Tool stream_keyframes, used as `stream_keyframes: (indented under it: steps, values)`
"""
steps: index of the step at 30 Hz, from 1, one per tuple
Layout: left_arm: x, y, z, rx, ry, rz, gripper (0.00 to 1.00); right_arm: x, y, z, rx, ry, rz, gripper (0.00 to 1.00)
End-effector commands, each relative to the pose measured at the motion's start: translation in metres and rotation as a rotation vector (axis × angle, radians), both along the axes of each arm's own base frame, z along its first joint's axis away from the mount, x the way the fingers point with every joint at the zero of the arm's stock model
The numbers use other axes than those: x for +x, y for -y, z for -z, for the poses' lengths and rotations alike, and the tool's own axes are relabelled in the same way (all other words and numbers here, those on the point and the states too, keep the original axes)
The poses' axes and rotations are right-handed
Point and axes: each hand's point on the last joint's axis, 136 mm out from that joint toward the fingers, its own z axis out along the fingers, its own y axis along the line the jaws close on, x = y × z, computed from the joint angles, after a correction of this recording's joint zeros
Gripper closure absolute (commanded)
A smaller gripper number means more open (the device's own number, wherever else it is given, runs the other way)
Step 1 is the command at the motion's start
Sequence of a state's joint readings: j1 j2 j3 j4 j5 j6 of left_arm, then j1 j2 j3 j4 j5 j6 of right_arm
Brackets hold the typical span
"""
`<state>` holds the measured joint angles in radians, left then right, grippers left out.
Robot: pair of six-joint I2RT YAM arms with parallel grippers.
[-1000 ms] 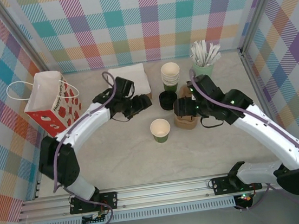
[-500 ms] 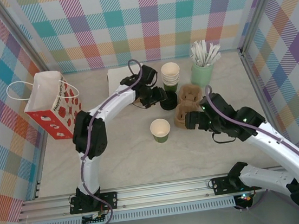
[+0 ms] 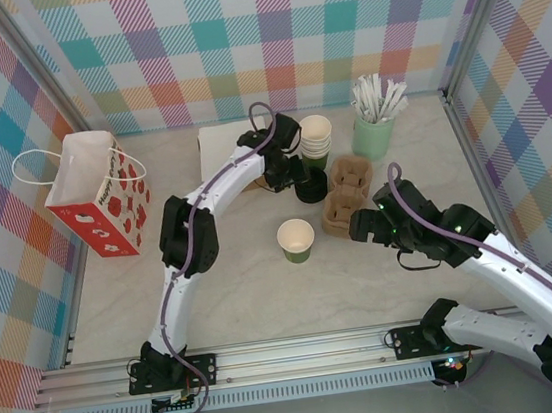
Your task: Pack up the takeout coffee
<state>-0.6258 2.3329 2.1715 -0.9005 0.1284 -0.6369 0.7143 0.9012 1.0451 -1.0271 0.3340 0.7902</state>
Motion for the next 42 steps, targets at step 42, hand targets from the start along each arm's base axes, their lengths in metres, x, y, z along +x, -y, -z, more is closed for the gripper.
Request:
stream_keyframes:
  steps: [42]
  values:
    - [0.003,-0.002,-0.012,0.033,0.022,0.02,0.87,0.005,0.005,-0.003,-0.082,0.015,-0.032,0.02]
